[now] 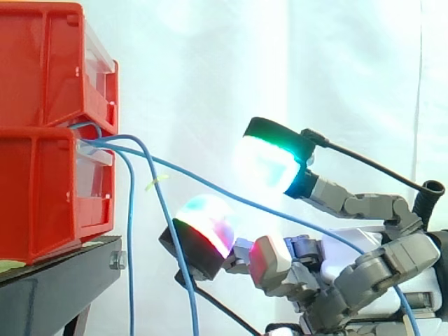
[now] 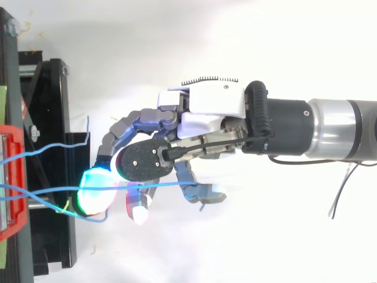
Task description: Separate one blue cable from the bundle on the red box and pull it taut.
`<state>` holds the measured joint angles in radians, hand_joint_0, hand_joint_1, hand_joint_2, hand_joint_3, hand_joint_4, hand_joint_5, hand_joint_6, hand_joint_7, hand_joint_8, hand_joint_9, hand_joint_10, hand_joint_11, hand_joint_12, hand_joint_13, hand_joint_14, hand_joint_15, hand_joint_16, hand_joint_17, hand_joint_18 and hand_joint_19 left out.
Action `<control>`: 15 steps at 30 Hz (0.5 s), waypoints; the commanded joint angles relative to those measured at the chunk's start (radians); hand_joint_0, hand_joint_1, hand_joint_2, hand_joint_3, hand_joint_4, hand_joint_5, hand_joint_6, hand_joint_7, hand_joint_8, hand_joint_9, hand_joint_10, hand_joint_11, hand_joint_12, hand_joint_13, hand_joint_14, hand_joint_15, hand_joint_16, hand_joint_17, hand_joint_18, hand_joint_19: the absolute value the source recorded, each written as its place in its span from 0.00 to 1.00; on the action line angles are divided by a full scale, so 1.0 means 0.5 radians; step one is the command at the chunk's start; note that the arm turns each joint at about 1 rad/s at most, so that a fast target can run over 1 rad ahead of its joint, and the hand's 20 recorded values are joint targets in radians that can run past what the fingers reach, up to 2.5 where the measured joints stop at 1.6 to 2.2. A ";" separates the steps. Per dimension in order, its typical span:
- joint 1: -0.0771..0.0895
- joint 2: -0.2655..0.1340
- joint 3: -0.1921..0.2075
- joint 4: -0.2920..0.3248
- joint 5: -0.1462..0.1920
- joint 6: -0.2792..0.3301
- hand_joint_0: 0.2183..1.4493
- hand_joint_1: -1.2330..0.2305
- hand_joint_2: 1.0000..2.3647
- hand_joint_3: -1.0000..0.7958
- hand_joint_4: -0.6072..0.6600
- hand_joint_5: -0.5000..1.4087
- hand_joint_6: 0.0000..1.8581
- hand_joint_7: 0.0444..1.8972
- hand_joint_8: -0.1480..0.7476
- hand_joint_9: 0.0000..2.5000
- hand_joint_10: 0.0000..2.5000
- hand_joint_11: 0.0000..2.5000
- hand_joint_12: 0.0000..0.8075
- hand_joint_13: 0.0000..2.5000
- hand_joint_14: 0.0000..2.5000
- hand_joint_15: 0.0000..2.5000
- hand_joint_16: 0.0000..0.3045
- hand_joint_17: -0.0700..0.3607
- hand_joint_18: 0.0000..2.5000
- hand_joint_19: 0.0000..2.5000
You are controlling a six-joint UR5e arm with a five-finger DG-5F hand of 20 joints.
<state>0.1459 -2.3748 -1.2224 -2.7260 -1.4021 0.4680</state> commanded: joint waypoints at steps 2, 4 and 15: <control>0.000 0.000 0.000 -0.003 0.000 -0.009 0.19 0.43 0.00 0.28 0.57 0.17 0.48 0.29 0.53 0.47 0.01 0.28 0.46 0.79 0.00 0.48 0.18 0.45 0.35 0.21; 0.000 0.000 0.000 -0.003 0.000 -0.013 0.19 0.42 0.00 0.28 0.57 0.17 0.48 0.29 0.52 0.47 0.01 0.28 0.45 0.79 0.00 0.49 0.18 0.45 0.34 0.21; -0.013 0.000 0.000 -0.003 0.000 -0.092 0.29 0.40 0.00 0.29 0.53 0.18 0.49 0.31 0.48 0.48 0.01 0.31 0.37 0.77 0.00 0.51 0.15 0.40 0.33 0.22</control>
<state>0.1432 -2.3746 -1.2228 -2.7274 -1.4020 0.4379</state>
